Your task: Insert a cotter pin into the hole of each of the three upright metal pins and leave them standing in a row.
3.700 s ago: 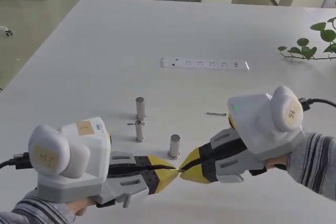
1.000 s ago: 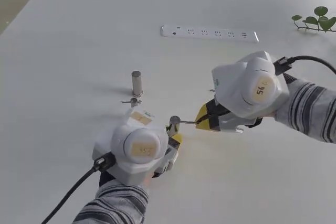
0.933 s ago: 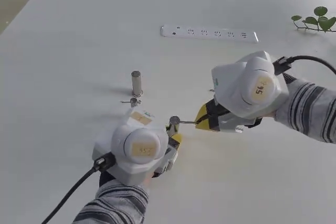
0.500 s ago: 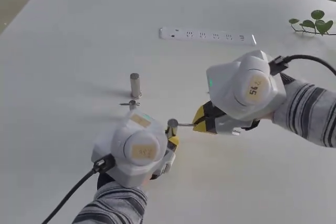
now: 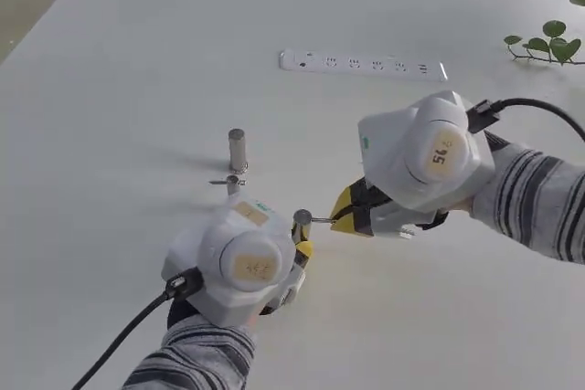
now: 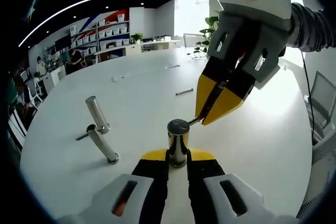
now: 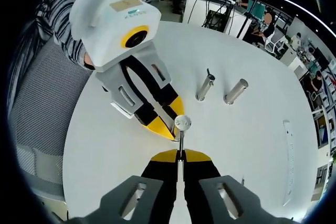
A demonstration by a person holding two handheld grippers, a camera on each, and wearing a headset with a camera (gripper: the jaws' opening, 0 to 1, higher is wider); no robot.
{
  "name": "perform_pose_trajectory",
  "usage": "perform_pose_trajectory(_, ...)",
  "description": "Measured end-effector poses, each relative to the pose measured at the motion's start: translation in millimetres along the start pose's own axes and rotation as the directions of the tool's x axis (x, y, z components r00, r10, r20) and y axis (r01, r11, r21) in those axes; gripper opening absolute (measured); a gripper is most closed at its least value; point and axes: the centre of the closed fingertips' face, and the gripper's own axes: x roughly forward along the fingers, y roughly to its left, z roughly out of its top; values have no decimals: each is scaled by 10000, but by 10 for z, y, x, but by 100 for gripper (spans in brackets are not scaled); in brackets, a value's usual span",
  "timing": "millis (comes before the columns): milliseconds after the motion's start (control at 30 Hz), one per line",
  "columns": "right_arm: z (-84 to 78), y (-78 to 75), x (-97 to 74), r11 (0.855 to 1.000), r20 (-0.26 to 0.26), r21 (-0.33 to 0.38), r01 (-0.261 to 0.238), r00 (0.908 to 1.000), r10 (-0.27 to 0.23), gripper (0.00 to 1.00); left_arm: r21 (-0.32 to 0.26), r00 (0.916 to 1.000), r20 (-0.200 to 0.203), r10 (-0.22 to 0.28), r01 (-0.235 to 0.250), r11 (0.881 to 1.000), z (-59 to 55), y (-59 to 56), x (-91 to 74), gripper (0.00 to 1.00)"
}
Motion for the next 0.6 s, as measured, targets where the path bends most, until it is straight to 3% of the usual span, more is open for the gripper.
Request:
perform_pose_trajectory(300,88,-8,63,10000,340,-12,59,9994,-58,0,-73,10000,-29,-6,6,10000,-1,-4,6,9)
perform_pose_trajectory(467,91,-7,76,9994,204,-248,223,9996,-218,0,-115,10000,-21,17,-17,9999,-1,-4,13,9)
perform_pose_trajectory(600,131,-9,91,9985,620,438,338,9974,-364,0,-136,10000,-12,18,-18,9999,-2,-5,21,9)
